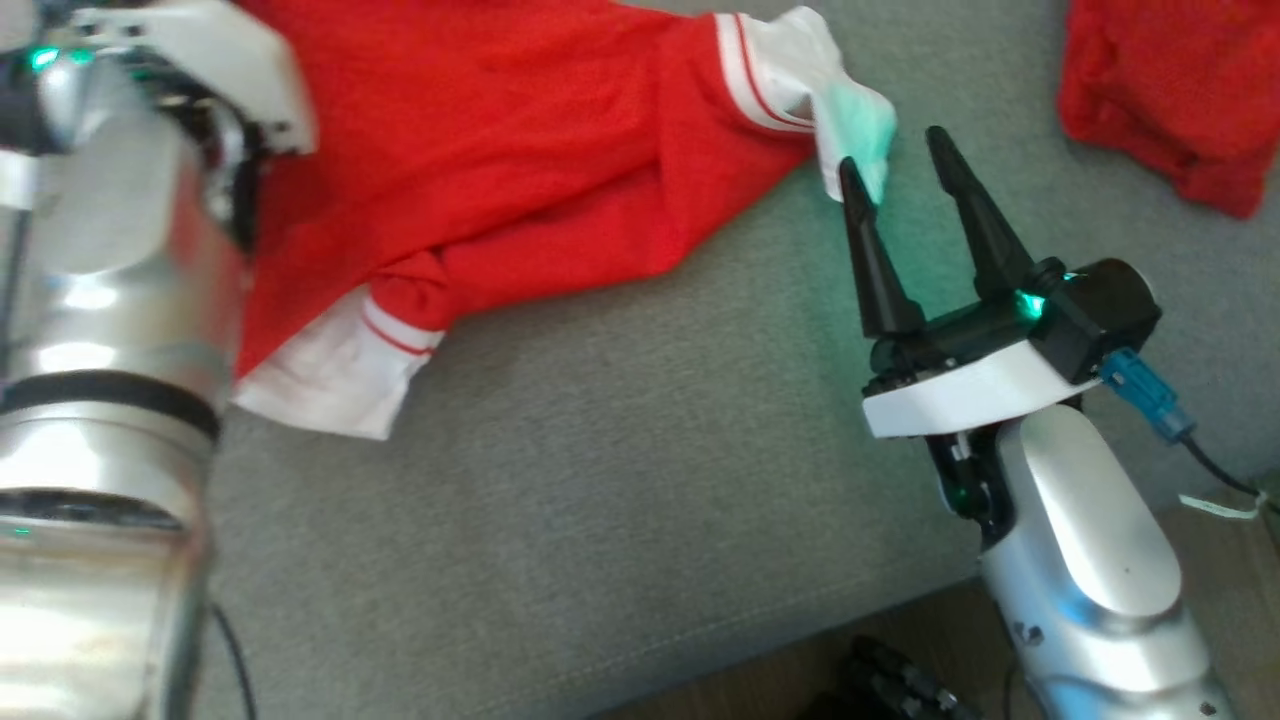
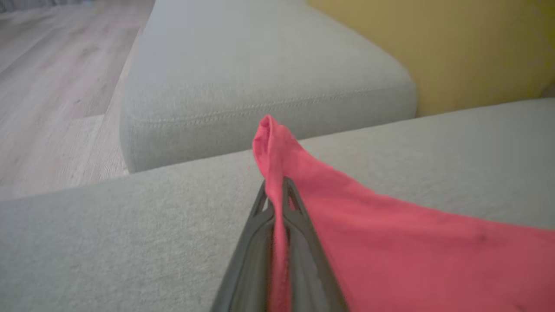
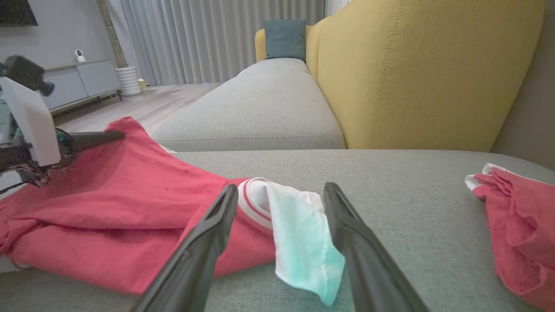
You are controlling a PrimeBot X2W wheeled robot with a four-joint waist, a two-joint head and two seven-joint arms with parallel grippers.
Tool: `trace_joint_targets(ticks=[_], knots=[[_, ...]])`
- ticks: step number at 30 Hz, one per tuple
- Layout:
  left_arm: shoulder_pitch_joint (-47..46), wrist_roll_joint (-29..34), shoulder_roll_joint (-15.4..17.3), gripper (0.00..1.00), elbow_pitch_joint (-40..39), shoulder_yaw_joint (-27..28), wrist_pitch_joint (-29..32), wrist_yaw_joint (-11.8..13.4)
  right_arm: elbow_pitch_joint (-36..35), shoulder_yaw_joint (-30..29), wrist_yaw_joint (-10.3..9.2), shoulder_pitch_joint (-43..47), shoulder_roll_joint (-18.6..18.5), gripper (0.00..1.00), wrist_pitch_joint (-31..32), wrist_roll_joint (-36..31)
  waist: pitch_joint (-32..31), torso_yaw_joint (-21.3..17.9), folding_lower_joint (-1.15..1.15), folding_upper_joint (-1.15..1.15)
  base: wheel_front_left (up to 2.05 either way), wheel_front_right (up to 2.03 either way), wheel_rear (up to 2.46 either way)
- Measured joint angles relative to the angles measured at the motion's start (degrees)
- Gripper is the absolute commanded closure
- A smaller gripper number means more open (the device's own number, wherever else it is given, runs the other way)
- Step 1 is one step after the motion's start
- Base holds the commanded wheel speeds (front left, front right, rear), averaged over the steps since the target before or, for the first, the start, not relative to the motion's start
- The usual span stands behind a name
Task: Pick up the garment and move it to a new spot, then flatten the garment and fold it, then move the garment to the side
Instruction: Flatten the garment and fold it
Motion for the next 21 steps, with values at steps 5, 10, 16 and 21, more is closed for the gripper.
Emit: trace_joint_targets(ticks=[5, 10, 16, 21], knots=[[5.07, 1.16, -3.0, 1.0, -11.47, -1.92, -0.44, -0.2, 1.51, -2.64, 0.0, 0.24, -0.02, 0.0, 0.0, -1.19, -2.6, 3.34, 0.0, 0.0, 0.0, 0.0, 0.0], [17.27, 2.1, -3.9, 1.0, -27.75, -3.71, -0.85, -0.27, 3.58, -5.11, 0.0, 2.35, -0.02, 0.0, 0.0, -1.91, -6.31, 6.76, 0.0, 0.0, 0.0, 0.0, 0.0], [35.99, 3.13, -4.08, 1.0, -41.4, -6.41, -0.85, -0.32, 6.36, -7.35, 0.0, 6.81, 0.0, 0.0, 0.01, -2.52, -11.22, 11.21, 0.0, 0.0, 0.0, 0.0, 0.0], [46.84, 3.66, -3.8, 1.0, -45.97, -7.37, -0.85, -0.23, 7.58, -7.67, 0.0, 7.36, 0.0, 0.0, 0.01, -2.55, -14.85, 14.5, 0.0, 0.0, 0.0, 0.0, 0.0]])
